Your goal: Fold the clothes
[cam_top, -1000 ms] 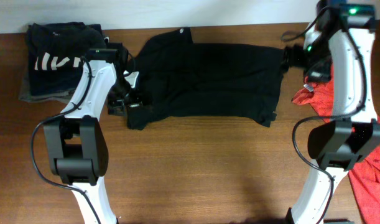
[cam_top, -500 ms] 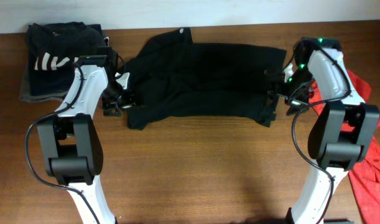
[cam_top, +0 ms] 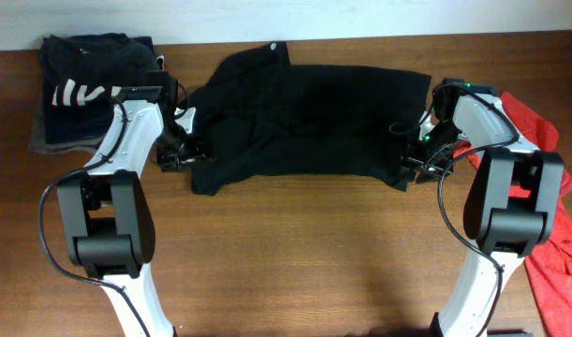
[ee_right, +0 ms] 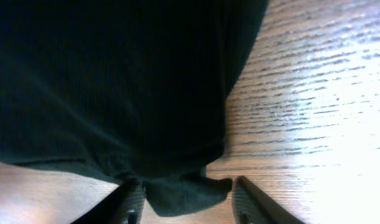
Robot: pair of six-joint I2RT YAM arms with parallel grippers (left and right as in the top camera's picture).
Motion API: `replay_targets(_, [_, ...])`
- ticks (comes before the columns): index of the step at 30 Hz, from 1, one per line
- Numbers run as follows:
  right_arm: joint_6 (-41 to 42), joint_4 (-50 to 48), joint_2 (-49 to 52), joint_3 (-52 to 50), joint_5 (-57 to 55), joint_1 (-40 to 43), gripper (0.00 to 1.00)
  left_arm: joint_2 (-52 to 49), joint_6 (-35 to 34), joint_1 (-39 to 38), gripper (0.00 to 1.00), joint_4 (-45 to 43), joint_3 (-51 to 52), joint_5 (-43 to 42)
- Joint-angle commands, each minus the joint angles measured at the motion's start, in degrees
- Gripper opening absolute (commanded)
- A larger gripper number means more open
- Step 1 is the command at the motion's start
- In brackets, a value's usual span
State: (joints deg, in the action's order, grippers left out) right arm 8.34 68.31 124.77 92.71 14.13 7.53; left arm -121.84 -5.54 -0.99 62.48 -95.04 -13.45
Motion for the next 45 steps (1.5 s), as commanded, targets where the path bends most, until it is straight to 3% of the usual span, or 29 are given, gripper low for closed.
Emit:
replay_targets(1, [-0.3, -0.3, -0.8, -0.6, 0.5, 0.0, 0.40, -0.3, 0.0, -0.1, 0.59, -0.1, 1.0, -1.0])
replay_targets(5, [-0.3, -0.3, -0.8, -0.6, 0.5, 0.0, 0.27, -0.3, -0.1, -0.1, 0.44, 0.5, 1.3, -2.4])
replay_targets(8, [-0.3, -0.2, -0.8, -0.6, 0.3, 0.0, 0.13, -0.3, 0.0, -0.1, 0.12, 1.2, 1.2, -2.4])
replay_targets(10, [-0.3, 0.0, -0.8, -0.5, -0.3, 0.1, 0.04, -0.3, 0.0, -0.1, 0.01, 1.9, 1.2, -2.4])
replay_targets(18, [3.7, 10.6, -2.8, 2.2, -7.3, 0.7, 0.04, -0.3, -0.9, -0.1, 0.01, 9.7, -1.0, -2.4])
replay_targets(30, [10.6, 25.1, -17.7, 3.0, -18.0, 1.8, 0.04, 0.1, -1.8, -0.1, 0.01, 26.3, -9.2, -1.6])
replay_targets(36, [10.6, 28.4, -18.1, 2.3, -18.1, 1.9, 0.04, 0.1, -1.8, -0.1, 0.01, 33.7, -9.2, -1.6])
replay_targets(41, [10.6, 29.0, -18.1, 0.4, -18.6, 1.9, 0.04, 0.4, -2.6, -0.5, 0.01, 34.3, -8.9, -2.2])
replay_targets(43, [10.6, 29.0, -18.1, 0.3, -20.3, 1.9, 0.13, 0.4, -2.6, -0.5, 0.01, 34.3, -8.9, -2.2])
replay_targets(44, [10.6, 29.0, -18.1, 0.3, -20.5, 1.9, 0.29, 0.4, -2.6, -0.5, 0.07, 34.3, -8.9, -2.2])
replay_targets(45, [10.6, 29.0, -18.1, 0.3, -20.5, 1.9, 0.62, 0.4, -2.6, -0.5, 0.24, 34.3, -8.9, -2.2])
